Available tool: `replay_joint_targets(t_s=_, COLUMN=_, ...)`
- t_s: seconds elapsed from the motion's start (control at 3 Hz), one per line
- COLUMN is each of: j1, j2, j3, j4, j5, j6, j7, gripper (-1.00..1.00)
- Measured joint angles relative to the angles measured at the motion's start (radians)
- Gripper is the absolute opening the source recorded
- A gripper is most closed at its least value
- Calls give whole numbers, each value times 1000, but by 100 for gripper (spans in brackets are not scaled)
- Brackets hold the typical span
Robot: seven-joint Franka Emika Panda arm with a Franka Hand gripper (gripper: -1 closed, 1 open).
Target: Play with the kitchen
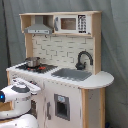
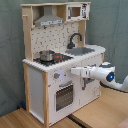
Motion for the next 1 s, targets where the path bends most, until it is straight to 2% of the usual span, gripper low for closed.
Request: replay_joint_targets(t_s=1.0, j1=0, j2=0, j3=1, j4=-4, j5=0, j6=1, j7=352, gripper=-100)
